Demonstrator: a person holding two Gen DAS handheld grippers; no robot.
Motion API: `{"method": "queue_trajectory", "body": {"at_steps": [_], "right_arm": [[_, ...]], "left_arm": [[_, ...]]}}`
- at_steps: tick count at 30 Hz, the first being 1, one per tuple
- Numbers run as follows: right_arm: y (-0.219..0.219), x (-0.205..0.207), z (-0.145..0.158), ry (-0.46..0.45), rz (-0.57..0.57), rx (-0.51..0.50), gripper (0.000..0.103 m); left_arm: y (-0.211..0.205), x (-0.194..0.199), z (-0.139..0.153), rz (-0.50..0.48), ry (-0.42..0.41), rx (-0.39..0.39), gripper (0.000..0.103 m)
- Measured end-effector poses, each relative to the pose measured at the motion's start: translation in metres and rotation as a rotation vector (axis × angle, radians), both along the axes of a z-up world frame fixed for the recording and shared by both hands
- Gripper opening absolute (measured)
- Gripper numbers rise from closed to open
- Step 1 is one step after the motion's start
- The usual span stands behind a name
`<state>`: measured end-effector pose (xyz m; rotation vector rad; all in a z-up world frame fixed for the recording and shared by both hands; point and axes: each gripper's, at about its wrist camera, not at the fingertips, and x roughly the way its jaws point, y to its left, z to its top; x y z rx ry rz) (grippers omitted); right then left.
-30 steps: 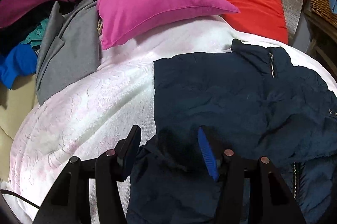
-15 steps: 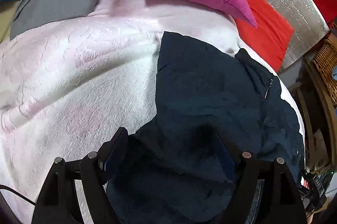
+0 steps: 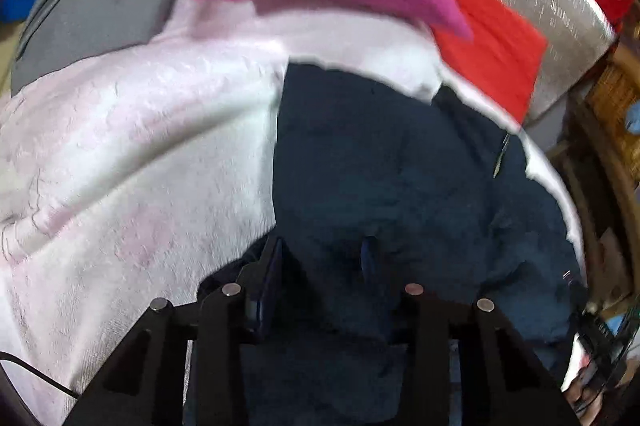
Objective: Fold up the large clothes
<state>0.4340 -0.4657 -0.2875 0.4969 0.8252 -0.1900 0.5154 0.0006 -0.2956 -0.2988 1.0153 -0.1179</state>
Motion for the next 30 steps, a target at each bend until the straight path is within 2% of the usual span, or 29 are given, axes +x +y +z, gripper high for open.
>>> {"method": "queue_trajectory", "body": {"at_steps": [2, 4, 7, 10, 12, 13, 15, 19, 22, 23, 25, 27, 30], "right_arm": [[-0.004, 0.003, -0.011, 0.034, -0.005, 0.042, 0.044], [-0.009, 0.001, -0.007, 0.038, -0.016, 0.077, 0.047], [-0.016, -0.006, 0.007, 0.027, -0.04, 0.136, 0.064], [-0.016, -0.02, 0.03, -0.027, -0.066, 0.119, 0.064], [-0.013, -0.032, 0.044, -0.074, -0.052, 0.127, 0.064], [-0.01, -0.038, 0.05, -0.095, -0.035, 0.147, 0.064], [0.0, -0.047, 0.055, -0.118, 0.017, 0.207, 0.064], [0.025, -0.052, 0.044, -0.086, 0.107, 0.331, 0.064], [0.044, -0.046, 0.024, -0.039, 0.151, 0.462, 0.064], [0.049, -0.043, 0.018, -0.029, 0.157, 0.49, 0.064], [0.055, -0.037, 0.007, -0.011, 0.152, 0.535, 0.064], [0.057, -0.032, -0.005, 0.005, 0.124, 0.58, 0.064], [0.055, -0.023, -0.025, 0.027, 0.072, 0.67, 0.064]], "left_arm": [[-0.005, 0.0, 0.002, -0.004, -0.007, 0.034, 0.041], [-0.004, -0.001, 0.007, 0.001, -0.008, 0.026, 0.042], [0.002, -0.005, 0.015, 0.02, 0.001, -0.016, 0.042], [0.006, -0.017, 0.029, 0.013, -0.026, -0.073, 0.043], [0.003, -0.03, 0.04, -0.008, -0.053, -0.097, 0.049], [0.001, -0.036, 0.043, -0.022, -0.061, -0.112, 0.055], [-0.005, -0.046, 0.044, -0.051, -0.056, -0.14, 0.058], [-0.02, -0.059, 0.026, -0.093, 0.023, -0.193, 0.065], [-0.025, -0.058, 0.011, -0.08, 0.068, -0.238, 0.067], [-0.025, -0.058, 0.008, -0.065, 0.072, -0.256, 0.07], [-0.024, -0.054, 0.005, -0.039, 0.076, -0.297, 0.075], [-0.021, -0.046, -0.003, -0.004, 0.085, -0.367, 0.075], [-0.021, -0.032, -0.013, 0.04, 0.102, -0.43, 0.075]]}}
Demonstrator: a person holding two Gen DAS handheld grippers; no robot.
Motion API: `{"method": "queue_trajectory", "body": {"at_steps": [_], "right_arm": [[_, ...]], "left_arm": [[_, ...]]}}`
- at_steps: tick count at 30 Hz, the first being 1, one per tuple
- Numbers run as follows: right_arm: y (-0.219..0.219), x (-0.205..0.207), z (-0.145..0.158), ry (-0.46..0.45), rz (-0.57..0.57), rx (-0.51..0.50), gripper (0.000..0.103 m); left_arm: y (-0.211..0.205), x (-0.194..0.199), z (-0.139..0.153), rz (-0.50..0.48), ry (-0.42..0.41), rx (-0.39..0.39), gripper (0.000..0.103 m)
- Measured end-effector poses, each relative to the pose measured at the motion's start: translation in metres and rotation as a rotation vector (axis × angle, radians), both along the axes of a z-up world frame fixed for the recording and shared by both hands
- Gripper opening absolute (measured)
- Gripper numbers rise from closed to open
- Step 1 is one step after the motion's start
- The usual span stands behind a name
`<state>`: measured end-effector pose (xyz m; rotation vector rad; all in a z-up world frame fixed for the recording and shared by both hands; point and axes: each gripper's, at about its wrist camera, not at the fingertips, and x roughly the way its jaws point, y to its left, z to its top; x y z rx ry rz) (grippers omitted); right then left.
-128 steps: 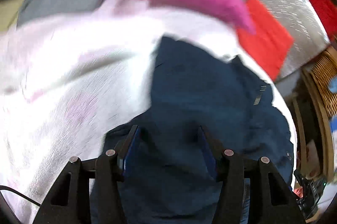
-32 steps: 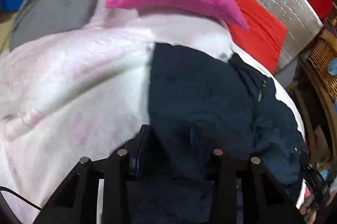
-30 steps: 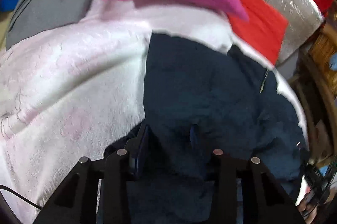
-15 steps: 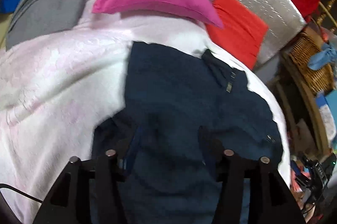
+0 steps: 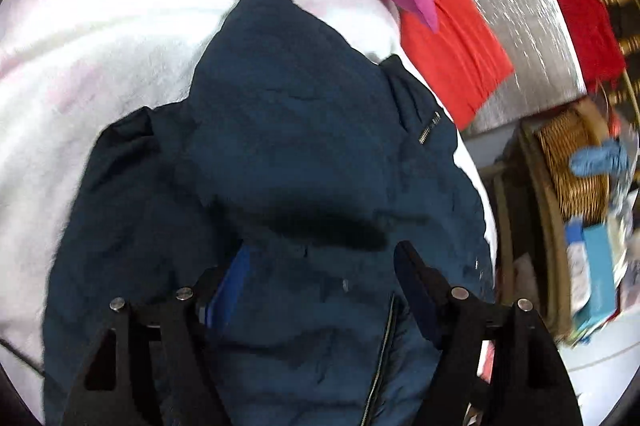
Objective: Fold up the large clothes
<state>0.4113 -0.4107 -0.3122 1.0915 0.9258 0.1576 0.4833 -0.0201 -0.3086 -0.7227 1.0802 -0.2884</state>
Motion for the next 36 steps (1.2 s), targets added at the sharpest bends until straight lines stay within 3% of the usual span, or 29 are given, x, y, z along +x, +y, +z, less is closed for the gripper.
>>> {"method": "queue_trajectory", "body": {"at_steps": [8, 9, 10, 11, 14, 17, 19, 23, 26, 29, 36], "right_arm": [[-0.024, 0.014, -0.027, -0.001, -0.132, 0.122, 0.065], [-0.028, 0.015, -0.028, -0.007, -0.142, 0.131, 0.065], [-0.028, 0.017, -0.028, -0.015, -0.153, 0.135, 0.064], [-0.029, 0.019, -0.028, -0.023, -0.158, 0.127, 0.057], [-0.029, 0.022, -0.028, -0.03, -0.162, 0.053, 0.035], [-0.031, 0.023, -0.022, -0.05, -0.172, 0.02, 0.023], [-0.029, 0.021, -0.006, -0.085, -0.175, -0.053, 0.02], [-0.022, 0.016, 0.03, -0.188, -0.189, -0.207, 0.019], [-0.024, 0.021, 0.018, -0.117, -0.166, -0.246, 0.019], [-0.029, 0.029, -0.008, -0.03, -0.136, -0.159, 0.02], [-0.039, 0.026, -0.01, 0.008, -0.115, -0.056, 0.027]], "left_arm": [[0.013, 0.017, -0.013, 0.11, -0.004, -0.116, 0.073], [0.016, 0.017, -0.013, 0.121, -0.01, -0.112, 0.072], [0.017, 0.016, -0.013, 0.131, -0.014, -0.102, 0.06], [0.015, 0.017, -0.014, 0.141, -0.015, -0.085, 0.049], [0.017, 0.019, -0.018, 0.151, -0.017, -0.09, 0.032], [0.019, 0.016, -0.012, 0.145, -0.047, -0.088, 0.023], [0.019, 0.012, -0.004, 0.141, -0.064, -0.107, 0.02], [0.011, 0.003, 0.013, 0.132, -0.108, -0.082, 0.02], [0.004, 0.004, 0.002, 0.12, -0.06, 0.003, 0.02], [0.011, 0.009, -0.012, 0.131, 0.0, -0.02, 0.023], [0.014, 0.007, -0.007, 0.132, 0.012, 0.042, 0.046]]}}
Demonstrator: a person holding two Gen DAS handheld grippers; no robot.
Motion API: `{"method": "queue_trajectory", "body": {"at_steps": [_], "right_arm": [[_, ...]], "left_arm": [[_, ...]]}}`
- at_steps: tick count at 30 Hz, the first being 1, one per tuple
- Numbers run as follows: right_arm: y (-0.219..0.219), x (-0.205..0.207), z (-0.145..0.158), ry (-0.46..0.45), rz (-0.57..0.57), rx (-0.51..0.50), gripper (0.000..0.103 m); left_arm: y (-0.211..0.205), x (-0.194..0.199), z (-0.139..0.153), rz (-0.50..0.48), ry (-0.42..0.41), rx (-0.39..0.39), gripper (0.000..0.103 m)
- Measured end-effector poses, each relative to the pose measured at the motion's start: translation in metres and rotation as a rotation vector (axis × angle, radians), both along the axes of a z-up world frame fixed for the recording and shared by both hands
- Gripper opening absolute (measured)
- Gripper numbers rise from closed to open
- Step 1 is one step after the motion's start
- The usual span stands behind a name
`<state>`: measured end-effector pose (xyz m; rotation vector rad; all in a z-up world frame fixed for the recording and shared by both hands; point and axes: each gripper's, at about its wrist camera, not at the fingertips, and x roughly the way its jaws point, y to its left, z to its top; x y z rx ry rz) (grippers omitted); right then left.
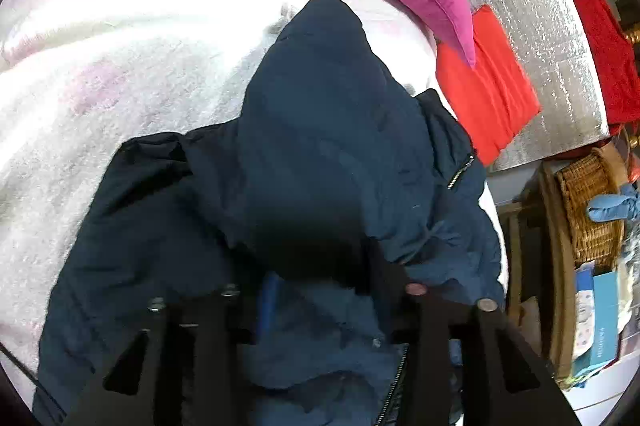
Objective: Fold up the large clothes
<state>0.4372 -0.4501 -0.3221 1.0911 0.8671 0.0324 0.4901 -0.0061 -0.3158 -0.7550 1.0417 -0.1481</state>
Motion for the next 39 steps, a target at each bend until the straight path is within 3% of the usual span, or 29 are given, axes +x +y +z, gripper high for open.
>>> {"method": "queue_trajectory", "body": {"at_steps": [2, 6, 8, 11, 16, 19, 22, 24, 26, 27, 35, 39], "right_arm": [[0.001, -0.001, -0.007, 0.018, -0.015, 0.044, 0.038], [-0.011, -0.014, -0.011, -0.001, -0.076, 0.099, 0.045], [-0.011, -0.015, -0.014, -0.012, -0.082, 0.082, 0.044], [-0.002, -0.011, -0.007, -0.009, -0.061, -0.013, 0.029], [0.011, -0.013, 0.035, -0.1, -0.026, -0.209, 0.026], [0.015, -0.006, 0.024, -0.028, -0.006, -0.252, 0.026], [0.012, -0.001, 0.001, 0.055, 0.016, -0.194, 0.027], [0.011, -0.002, 0.006, 0.067, 0.028, -0.186, 0.032], [0.011, -0.003, 0.01, 0.066, 0.056, -0.193, 0.056], [0.011, -0.003, 0.013, 0.06, 0.066, -0.198, 0.06], [0.014, -0.028, 0.04, 0.043, 0.184, -0.322, 0.062], [0.001, -0.042, 0.056, -0.004, 0.148, -0.371, 0.062]], "left_arm": [[-0.003, -0.001, 0.002, -0.013, -0.007, 0.017, 0.047], [-0.008, -0.008, 0.007, -0.045, -0.049, 0.104, 0.047], [-0.014, -0.008, 0.011, -0.065, -0.074, 0.17, 0.047], [-0.021, -0.01, 0.013, -0.089, -0.102, 0.245, 0.047], [-0.03, -0.011, 0.018, -0.101, -0.133, 0.337, 0.047], [-0.039, -0.015, 0.022, -0.114, -0.164, 0.424, 0.047], [-0.046, -0.02, 0.025, -0.123, -0.188, 0.501, 0.047], [-0.052, -0.023, 0.027, -0.131, -0.203, 0.549, 0.047], [-0.055, -0.024, 0.027, -0.135, -0.208, 0.572, 0.047], [-0.054, -0.025, 0.027, -0.136, -0.209, 0.576, 0.047], [-0.056, -0.033, 0.03, -0.141, -0.225, 0.62, 0.047], [-0.055, -0.041, 0.035, -0.136, -0.25, 0.676, 0.047]]}}
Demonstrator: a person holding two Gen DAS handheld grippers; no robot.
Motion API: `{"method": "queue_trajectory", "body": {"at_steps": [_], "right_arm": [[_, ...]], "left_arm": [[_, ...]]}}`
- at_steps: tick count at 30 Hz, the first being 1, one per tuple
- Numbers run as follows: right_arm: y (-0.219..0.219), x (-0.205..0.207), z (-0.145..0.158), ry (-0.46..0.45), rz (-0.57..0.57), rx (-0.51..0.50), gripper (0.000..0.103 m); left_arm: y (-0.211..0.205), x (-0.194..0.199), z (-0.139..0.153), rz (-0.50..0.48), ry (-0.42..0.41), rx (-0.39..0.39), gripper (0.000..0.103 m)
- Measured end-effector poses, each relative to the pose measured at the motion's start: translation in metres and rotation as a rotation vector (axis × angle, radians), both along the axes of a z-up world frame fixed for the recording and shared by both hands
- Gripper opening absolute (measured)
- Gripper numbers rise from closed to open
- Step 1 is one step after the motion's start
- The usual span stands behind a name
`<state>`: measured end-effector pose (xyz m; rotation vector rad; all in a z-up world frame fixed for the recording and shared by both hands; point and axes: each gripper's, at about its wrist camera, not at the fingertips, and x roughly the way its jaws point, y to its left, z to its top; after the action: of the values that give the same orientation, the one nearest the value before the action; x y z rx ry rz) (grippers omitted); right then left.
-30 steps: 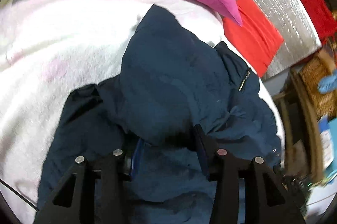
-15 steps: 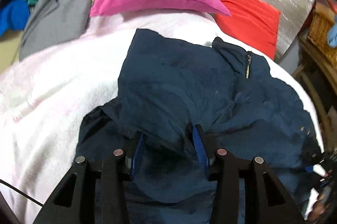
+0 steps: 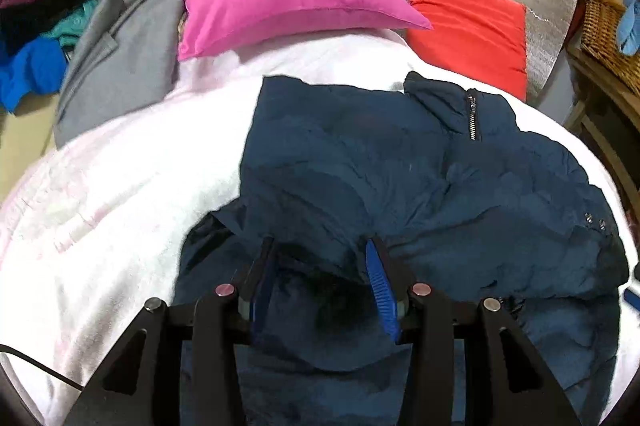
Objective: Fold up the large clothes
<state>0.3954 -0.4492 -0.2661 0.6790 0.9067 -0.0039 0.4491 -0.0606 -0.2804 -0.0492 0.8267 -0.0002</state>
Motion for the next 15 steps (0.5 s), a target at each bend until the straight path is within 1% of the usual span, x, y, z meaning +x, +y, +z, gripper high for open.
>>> {"method": "queue_trajectory", "body": {"at_steps": [1, 4, 9, 10, 11, 12, 13, 15], "right_arm": [[-0.007, -0.004, 0.004, -0.024, -0.027, 0.001, 0.062], [-0.024, -0.012, 0.009, -0.057, -0.102, 0.025, 0.062], [-0.043, -0.01, -0.002, -0.041, -0.167, 0.075, 0.063], [-0.045, -0.009, -0.004, -0.032, -0.18, 0.071, 0.063], [-0.045, -0.008, -0.004, -0.028, -0.193, 0.06, 0.063], [-0.045, -0.006, -0.005, -0.024, -0.205, 0.042, 0.063], [-0.046, -0.004, -0.006, -0.017, -0.216, 0.018, 0.064], [-0.05, 0.0, -0.011, 0.005, -0.243, -0.018, 0.071]], "left_arm": [[0.001, -0.002, 0.001, -0.001, -0.007, 0.009, 0.047], [0.007, -0.007, 0.008, 0.004, -0.025, 0.027, 0.047], [0.038, -0.011, 0.033, 0.052, -0.083, -0.005, 0.047], [0.046, -0.01, 0.037, 0.071, -0.095, -0.012, 0.051], [0.056, -0.009, 0.042, 0.096, -0.102, -0.022, 0.059], [0.066, -0.006, 0.044, 0.119, -0.101, -0.036, 0.064], [0.074, -0.001, 0.044, 0.139, -0.09, -0.052, 0.071], [0.09, 0.012, 0.035, 0.173, -0.033, -0.083, 0.071]]}}
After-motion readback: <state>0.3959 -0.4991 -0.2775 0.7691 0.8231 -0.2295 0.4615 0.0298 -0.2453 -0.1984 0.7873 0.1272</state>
